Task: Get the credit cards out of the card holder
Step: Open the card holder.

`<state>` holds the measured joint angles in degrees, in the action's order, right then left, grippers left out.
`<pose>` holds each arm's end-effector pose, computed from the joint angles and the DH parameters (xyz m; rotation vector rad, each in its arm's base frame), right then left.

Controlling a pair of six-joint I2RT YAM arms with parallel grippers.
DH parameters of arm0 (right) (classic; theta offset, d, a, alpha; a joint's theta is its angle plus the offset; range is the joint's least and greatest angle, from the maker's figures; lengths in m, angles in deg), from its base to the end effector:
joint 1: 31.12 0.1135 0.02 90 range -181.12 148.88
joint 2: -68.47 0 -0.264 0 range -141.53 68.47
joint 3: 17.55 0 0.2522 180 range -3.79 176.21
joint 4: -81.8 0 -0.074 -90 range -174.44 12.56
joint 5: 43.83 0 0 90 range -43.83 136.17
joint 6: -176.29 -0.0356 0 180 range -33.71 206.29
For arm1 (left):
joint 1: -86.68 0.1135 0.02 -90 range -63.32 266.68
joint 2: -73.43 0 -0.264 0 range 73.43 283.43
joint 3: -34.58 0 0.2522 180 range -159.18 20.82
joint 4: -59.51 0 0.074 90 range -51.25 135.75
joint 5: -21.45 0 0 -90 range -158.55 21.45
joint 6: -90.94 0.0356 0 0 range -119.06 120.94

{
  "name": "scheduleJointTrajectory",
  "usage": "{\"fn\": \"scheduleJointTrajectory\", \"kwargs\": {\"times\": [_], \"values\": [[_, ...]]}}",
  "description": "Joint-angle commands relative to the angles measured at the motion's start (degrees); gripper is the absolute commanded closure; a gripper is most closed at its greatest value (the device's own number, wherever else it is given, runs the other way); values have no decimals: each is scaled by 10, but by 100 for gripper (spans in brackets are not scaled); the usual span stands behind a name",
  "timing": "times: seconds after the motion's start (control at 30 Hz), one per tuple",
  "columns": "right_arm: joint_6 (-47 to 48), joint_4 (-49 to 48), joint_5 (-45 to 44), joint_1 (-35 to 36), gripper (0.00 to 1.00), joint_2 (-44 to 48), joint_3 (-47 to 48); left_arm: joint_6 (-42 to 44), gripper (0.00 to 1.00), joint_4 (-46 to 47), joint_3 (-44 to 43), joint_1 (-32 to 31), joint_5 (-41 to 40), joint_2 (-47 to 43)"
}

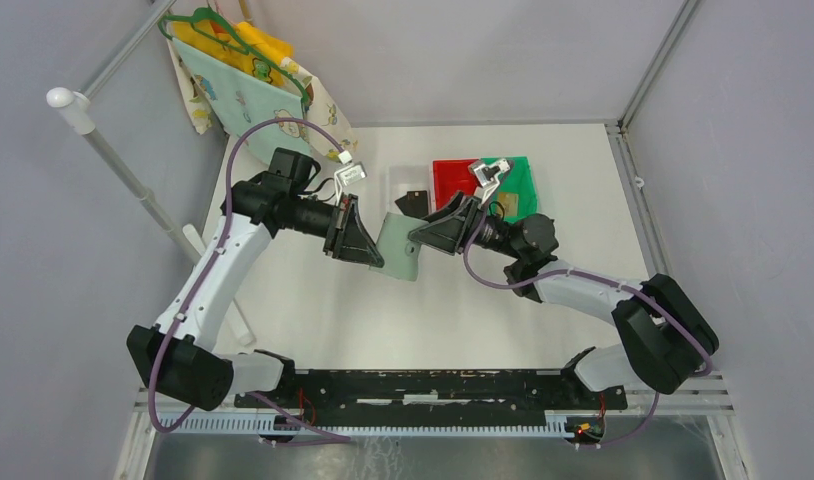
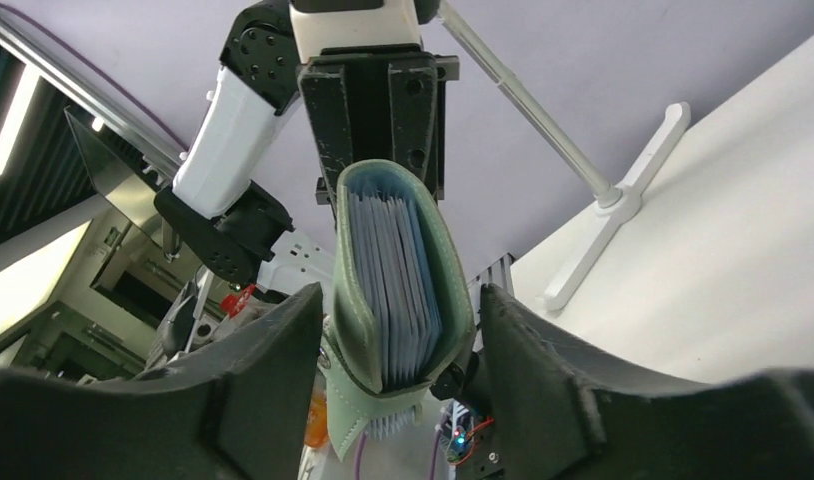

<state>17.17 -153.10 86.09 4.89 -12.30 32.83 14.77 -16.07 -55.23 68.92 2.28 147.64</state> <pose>0.2190 0.1874 0.2885 -0.3403 1.4857 1.9317 0.2125 -0.1034 0.3612 1.0071 2.0121 -1.5910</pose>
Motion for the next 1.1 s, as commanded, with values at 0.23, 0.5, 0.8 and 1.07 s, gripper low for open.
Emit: {"fn": "scheduleJointTrajectory", "kwargs": {"times": [0.23,0.5,0.8,1.07], "values": [[0,-19,-11,17,83,25,20,61,14,-31,-31,-1,30,-8],[128,112,-138,59,100,89,27,-48,7,95,37,-3,12,-42],[216,142,-299,128,100,112,32,-116,14,145,81,-8,-3,-68],[221,133,-352,129,100,140,5,-76,36,109,90,-8,-4,-83]]}}
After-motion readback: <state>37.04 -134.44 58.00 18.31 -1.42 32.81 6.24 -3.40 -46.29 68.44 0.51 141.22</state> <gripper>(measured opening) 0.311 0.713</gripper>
